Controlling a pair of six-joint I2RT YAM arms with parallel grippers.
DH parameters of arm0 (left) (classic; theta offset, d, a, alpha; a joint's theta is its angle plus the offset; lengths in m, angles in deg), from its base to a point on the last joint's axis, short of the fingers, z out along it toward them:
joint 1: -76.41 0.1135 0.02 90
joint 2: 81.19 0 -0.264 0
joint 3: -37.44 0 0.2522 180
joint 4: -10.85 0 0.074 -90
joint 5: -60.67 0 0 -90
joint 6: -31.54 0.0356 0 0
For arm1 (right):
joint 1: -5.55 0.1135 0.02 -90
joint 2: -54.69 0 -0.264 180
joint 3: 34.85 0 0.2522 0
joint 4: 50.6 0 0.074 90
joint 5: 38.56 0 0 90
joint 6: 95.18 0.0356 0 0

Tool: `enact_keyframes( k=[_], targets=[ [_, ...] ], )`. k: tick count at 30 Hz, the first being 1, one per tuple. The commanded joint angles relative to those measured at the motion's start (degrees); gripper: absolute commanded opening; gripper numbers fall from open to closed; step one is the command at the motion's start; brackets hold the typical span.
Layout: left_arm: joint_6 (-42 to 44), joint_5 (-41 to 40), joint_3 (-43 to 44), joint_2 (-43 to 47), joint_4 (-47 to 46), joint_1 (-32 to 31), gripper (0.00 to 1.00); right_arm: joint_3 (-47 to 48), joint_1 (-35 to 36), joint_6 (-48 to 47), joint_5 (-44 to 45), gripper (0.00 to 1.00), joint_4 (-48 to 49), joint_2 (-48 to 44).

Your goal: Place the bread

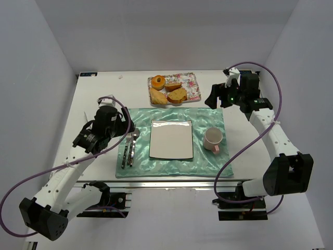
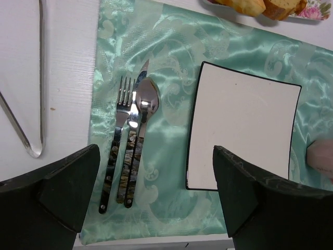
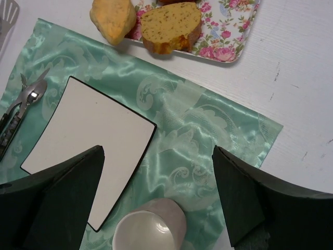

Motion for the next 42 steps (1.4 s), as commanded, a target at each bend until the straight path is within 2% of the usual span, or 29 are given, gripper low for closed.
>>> enact_keyframes(
  k=[1, 3, 6, 7, 8, 10, 11, 12, 13, 14, 15, 17, 18, 19, 25, 29, 34, 39, 42],
  targets=[
    [-1.22, -1.71, -0.36, 2.14, 1.93, 0.10, 0.98, -0.23, -0.25, 0.12, -2.42, 0.89, 1.84, -0.73],
    [-2.10, -3.81, -0.45, 2.23, 3.68, 0.10, 0.98, -0.32, -0.60, -1.02, -6.10, 0.89, 1.58, -0.65],
    [-4.47, -6.98, -0.89, 1.52, 6.23, 0.54, 0.98, 0.11, -1.65, -12.24, -15.94, 0.89, -1.75, 0.05],
    [-5.18, -7.16, -1.15, 1.26, 6.59, 1.67, 0.97, 0.73, -1.66, -18.19, -22.76, 0.88, -3.42, 0.58],
    [-5.27, -7.08, -1.85, 0.74, 6.85, 2.81, 0.96, 1.34, -1.66, -19.38, -25.09, 0.82, -5.35, 1.19],
    [-4.92, -4.97, -2.73, 0.20, 6.68, 7.10, 0.86, 1.61, -1.39, -19.92, -29.50, 0.32, -5.10, 1.90],
    [-4.66, -3.83, -3.61, 0.03, 6.50, 9.22, 0.59, 2.22, -1.13, -18.88, -29.68, 0.05, -4.93, 2.77],
    [-4.48, -2.26, -3.79, -0.49, 6.76, 10.98, 0.42, 2.57, -0.35, -18.26, -29.42, 0.00, -4.67, 3.22],
    [-3.96, -1.81, -3.88, -1.02, 7.11, 13.87, 0.34, 2.93, -0.16, -18.08, -30.03, 0.00, -4.75, 3.66],
    [-3.17, -1.63, -3.97, -1.72, 7.38, 14.68, 0.35, 3.02, 0.01, -17.81, -30.82, 0.01, -4.66, 4.18],
    [-2.99, -2.84, -3.27, -4.25, 9.64, 15.12, 0.42, 3.02, 0.36, -17.20, -31.09, 0.43, -4.23, 4.36],
    [-3.68, -4.43, -1.87, -8.04, 12.72, 15.48, 0.72, 2.32, 0.80, -16.15, -31.09, 0.73, -3.17, 4.36],
    [-4.04, -4.96, -0.73, -9.89, 14.48, 15.48, 0.98, 1.36, 0.98, -15.18, -31.18, 0.86, -2.12, 4.28],
    [-3.52, -4.53, -0.54, -13.38, 14.50, 15.65, 0.98, 0.82, 0.98, -14.57, -31.26, 0.89, -1.33, 4.28],
    [2.36, -1.46, -2.64, -23.25, 6.25, 21.97, 0.98, 0.11, 0.98, -12.63, -31.26, 0.89, 0.17, 4.19],
    [6.06, -1.36, -0.11, -31.33, 3.96, 24.71, 0.98, 0.82, 0.80, -13.24, -30.21, 0.89, -1.06, 4.28],
    [10.63, 0.21, 0.43, -35.74, -0.34, 29.98, 0.98, 0.12, 0.72, -10.34, -30.03, 0.89, 1.22, 4.10],
    [13.88, 4.43, 0.68, -39.33, -9.38, 31.12, 0.98, 1.51, 0.63, -9.20, -30.65, 0.89, 1.23, 4.80],
    [14.33, 4.79, 2.44, -41.98, -11.94, 31.13, 0.93, 2.84, 0.54, -9.72, -30.74, 0.89, 0.17, 5.68]
  ],
)
